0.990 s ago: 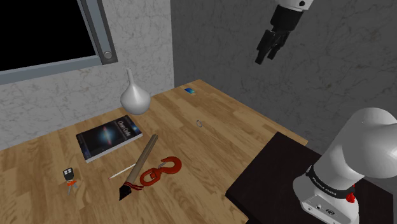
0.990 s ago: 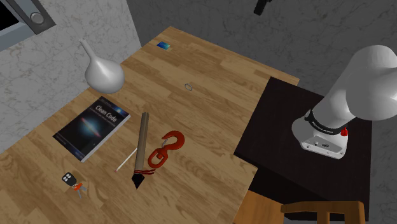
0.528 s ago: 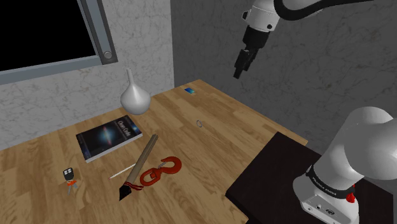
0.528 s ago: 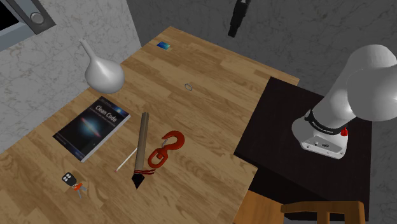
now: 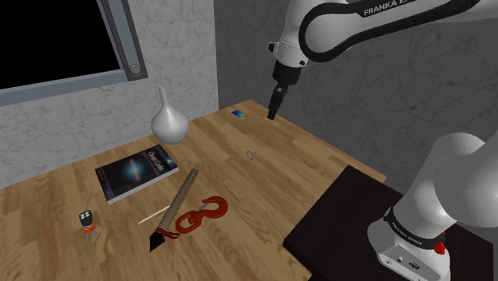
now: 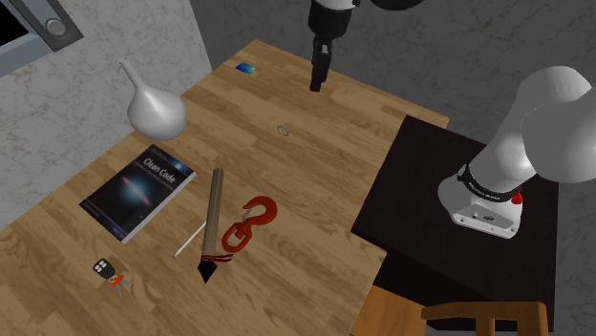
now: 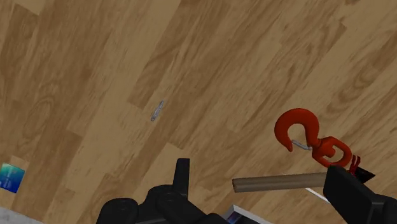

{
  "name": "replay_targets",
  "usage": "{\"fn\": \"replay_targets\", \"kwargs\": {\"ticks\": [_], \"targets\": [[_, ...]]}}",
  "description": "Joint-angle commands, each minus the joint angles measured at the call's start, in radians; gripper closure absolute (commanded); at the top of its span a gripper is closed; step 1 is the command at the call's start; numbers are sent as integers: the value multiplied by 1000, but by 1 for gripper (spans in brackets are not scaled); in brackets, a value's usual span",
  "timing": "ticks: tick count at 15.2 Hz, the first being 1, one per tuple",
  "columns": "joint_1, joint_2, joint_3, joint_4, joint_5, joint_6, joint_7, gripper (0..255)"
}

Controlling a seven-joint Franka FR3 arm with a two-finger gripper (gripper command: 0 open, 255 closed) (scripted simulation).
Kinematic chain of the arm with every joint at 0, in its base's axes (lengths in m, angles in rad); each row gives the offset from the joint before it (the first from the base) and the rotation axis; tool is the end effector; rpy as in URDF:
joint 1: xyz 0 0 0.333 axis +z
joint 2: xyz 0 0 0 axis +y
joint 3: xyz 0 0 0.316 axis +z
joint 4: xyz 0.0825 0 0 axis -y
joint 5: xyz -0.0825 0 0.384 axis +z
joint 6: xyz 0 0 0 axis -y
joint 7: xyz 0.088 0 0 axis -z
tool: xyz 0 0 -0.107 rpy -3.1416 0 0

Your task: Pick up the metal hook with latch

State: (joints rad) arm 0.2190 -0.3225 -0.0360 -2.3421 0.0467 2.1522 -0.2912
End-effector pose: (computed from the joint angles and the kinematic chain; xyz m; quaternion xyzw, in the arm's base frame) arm 0.4534 0.0851 0.4721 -0.9721 -0.2236 -0.0674 0.0225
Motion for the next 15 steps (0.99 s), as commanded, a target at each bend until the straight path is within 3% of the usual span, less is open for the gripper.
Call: {"fn": "replay_targets", "kwargs": {"ticks": [1,15], "targets": [[20,64,4,18,8,44,-47,0],[127,491,90,179,28,282,-312,0]]}}
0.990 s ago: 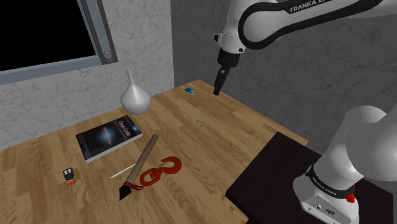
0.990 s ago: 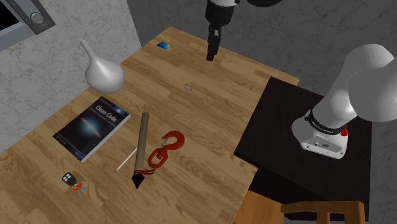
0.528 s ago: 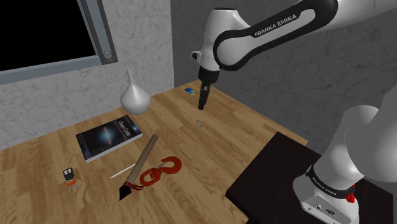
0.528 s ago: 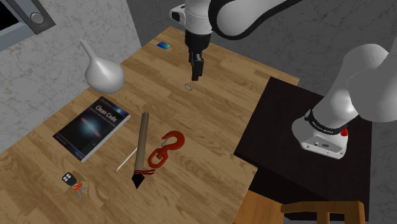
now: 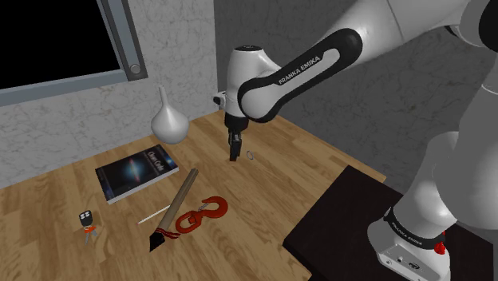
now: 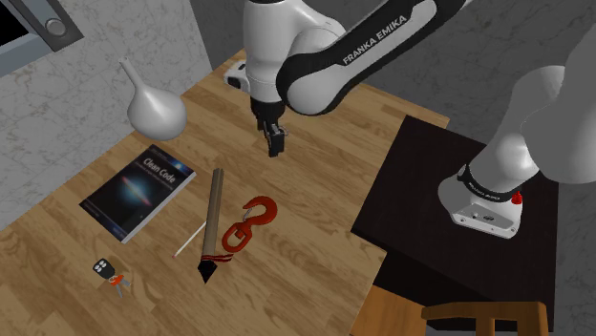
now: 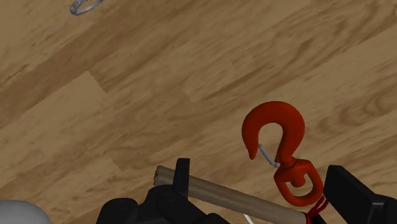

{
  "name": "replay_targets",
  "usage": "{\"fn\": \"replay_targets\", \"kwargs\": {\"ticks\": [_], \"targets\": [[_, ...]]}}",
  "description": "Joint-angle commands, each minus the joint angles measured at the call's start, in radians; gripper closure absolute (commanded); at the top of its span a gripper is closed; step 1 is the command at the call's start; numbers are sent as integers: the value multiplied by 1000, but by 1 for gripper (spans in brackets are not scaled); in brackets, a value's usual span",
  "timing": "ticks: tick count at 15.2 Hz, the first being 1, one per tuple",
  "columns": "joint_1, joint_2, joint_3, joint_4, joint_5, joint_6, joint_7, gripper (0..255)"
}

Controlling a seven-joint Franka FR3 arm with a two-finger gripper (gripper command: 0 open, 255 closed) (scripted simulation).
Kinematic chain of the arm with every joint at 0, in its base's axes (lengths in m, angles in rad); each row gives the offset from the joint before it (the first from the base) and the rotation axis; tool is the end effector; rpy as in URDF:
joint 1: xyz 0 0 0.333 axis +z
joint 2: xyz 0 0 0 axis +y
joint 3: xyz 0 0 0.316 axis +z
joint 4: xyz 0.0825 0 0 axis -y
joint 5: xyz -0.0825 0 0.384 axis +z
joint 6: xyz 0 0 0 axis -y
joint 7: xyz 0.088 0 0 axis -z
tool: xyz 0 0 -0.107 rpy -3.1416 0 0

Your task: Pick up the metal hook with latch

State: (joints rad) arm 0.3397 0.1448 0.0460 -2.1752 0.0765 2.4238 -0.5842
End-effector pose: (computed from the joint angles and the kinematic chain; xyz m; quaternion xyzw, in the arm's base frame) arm 0.5218 0.2119 0.3355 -0.8958 -0.4405 -0.0545 0.0246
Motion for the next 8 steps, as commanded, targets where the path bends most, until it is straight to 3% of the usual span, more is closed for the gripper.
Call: {"fn": "replay_targets", "kwargs": {"ticks": [1,8], "targets": [[12,53,15,26,-5,23,-35,0],[60,255,66,137,-49,98,-129,0]]}}
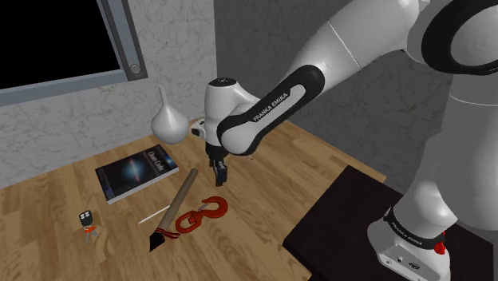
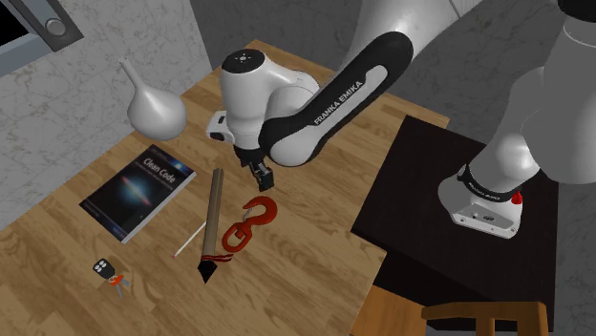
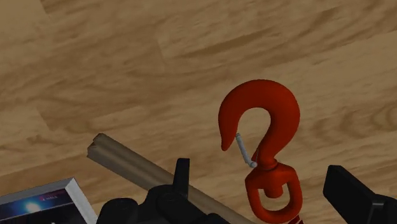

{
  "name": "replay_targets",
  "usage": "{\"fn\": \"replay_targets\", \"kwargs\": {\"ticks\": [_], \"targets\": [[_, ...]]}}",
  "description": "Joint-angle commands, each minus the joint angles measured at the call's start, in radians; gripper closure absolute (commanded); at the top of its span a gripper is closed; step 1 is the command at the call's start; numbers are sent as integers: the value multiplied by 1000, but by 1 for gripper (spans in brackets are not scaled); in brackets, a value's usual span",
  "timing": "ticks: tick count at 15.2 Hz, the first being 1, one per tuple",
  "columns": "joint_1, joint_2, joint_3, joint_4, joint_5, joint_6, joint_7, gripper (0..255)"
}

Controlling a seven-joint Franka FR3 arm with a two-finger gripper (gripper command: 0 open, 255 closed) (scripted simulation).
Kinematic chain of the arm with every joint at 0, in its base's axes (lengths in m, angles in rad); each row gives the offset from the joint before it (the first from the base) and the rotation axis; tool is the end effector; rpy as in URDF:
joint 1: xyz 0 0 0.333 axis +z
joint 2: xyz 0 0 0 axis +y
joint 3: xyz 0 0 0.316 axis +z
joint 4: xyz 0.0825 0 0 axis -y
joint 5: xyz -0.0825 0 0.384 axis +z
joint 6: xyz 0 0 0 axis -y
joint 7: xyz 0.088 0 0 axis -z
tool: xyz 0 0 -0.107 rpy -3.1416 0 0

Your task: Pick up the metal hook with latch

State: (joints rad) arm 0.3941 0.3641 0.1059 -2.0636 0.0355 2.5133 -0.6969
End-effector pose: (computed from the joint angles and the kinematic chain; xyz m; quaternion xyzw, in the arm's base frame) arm 0.5278 0.2862 0.2648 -0.8352 -0.5475 -0.0463 0.0253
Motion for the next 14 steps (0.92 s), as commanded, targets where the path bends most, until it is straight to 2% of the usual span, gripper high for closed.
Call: {"fn": "replay_targets", "kwargs": {"ticks": [1,8,14], "targets": [[13,64,12,42,-17,18,-29,0],[77,259,46,164,-88,69,-107,0],[85,318,38,180,-96,111,-106,0]]}}
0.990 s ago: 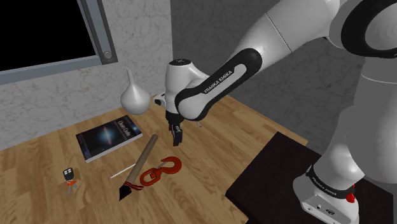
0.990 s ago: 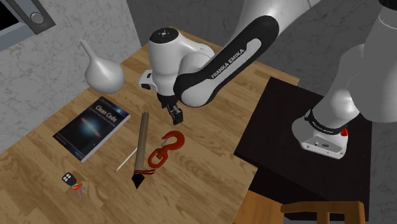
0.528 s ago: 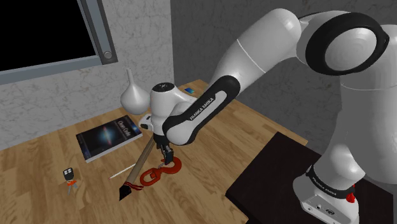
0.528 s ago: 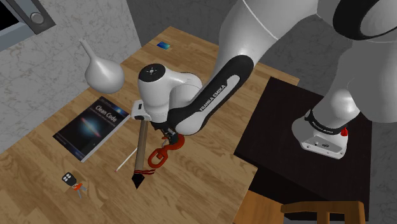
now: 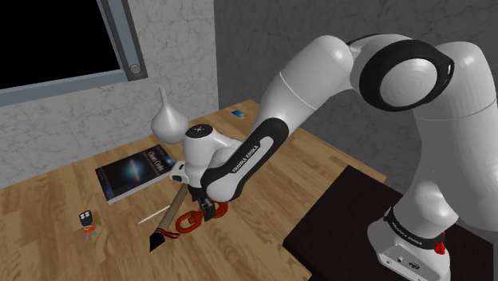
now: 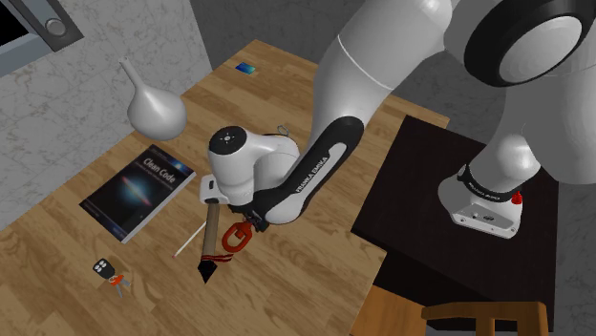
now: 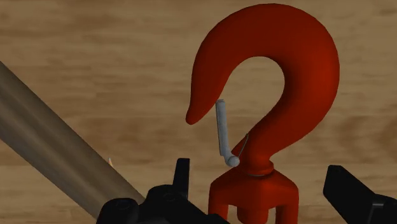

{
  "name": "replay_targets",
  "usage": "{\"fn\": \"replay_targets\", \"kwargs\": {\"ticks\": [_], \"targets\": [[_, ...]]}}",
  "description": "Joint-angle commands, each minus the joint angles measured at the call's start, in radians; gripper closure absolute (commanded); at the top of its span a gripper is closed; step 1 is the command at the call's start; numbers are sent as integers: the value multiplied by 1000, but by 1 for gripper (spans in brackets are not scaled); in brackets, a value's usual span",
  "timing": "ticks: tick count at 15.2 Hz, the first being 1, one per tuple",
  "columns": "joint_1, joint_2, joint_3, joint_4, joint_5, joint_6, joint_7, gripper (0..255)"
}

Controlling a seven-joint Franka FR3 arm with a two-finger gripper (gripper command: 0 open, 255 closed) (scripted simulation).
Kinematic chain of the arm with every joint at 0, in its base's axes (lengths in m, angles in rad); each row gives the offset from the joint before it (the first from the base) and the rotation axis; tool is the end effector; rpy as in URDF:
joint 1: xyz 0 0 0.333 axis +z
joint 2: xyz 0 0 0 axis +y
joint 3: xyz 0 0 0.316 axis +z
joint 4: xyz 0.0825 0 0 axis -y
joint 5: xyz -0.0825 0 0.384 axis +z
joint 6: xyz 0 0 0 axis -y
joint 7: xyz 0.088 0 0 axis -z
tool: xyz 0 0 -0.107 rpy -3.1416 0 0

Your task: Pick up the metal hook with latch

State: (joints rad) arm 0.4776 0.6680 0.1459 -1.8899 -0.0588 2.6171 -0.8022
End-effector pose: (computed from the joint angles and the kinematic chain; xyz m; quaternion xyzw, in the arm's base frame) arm 0.5180 0.3694 0.1575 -0.7505 -0.6594 -0.0362 0.0259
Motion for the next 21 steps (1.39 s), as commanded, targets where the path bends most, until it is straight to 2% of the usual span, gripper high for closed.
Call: {"fn": "replay_targets", "kwargs": {"ticks": [1,4,5,14,21], "targets": [[2,25,-3,10,-3,16,0,0],[4,44,-6,16,-5,28,1,0],[4,43,-6,16,-5,28,0,255],[4,44,-6,16,-5,28,1,255],[-4,-36,5,-6,4,-29,-2,255]]}}
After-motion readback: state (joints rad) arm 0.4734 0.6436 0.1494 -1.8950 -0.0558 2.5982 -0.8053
